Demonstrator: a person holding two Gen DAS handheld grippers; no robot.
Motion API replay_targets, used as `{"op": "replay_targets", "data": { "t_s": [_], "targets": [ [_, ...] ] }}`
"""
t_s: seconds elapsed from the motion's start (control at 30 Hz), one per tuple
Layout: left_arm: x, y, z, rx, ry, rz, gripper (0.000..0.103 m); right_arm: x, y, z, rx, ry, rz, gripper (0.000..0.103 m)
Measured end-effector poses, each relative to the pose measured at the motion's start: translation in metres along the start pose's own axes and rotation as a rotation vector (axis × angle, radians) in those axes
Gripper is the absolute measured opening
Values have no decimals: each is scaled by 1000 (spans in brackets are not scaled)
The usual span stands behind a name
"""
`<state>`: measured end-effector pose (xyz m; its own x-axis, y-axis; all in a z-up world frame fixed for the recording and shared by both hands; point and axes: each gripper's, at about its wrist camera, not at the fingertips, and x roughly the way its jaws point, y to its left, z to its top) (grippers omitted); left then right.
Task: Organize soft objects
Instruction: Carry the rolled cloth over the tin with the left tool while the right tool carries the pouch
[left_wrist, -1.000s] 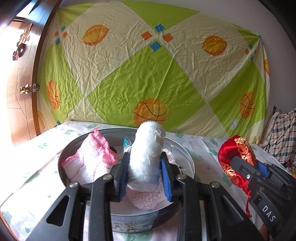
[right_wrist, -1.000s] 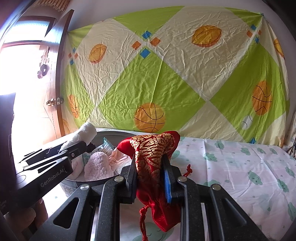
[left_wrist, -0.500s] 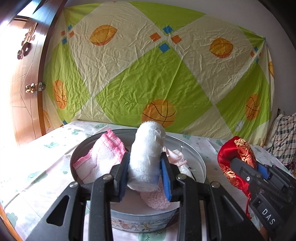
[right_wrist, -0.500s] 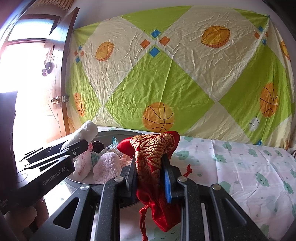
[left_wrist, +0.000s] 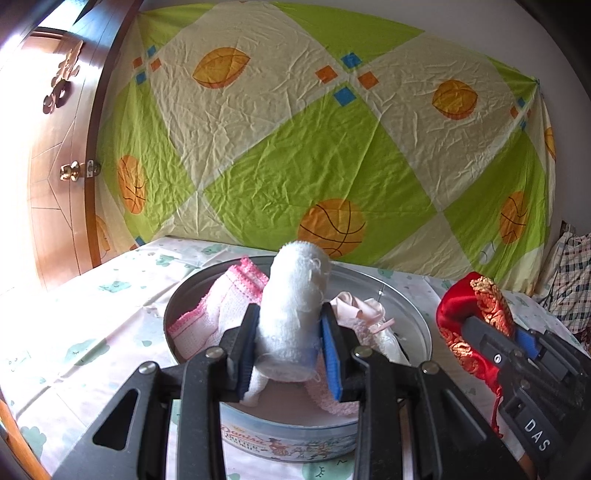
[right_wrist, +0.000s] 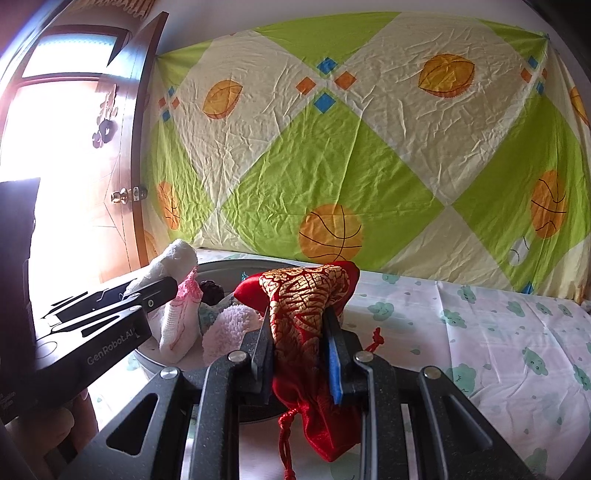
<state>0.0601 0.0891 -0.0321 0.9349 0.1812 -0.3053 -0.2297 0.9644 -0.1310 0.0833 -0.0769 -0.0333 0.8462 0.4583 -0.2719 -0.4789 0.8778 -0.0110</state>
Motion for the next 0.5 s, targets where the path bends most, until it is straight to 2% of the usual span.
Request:
{"op": "replay_targets", "data": {
  "t_s": [0.5],
  "targets": [
    [2,13,2,-9,12,28,30,5,15,2,-18,6,26,25]
  ]
}}
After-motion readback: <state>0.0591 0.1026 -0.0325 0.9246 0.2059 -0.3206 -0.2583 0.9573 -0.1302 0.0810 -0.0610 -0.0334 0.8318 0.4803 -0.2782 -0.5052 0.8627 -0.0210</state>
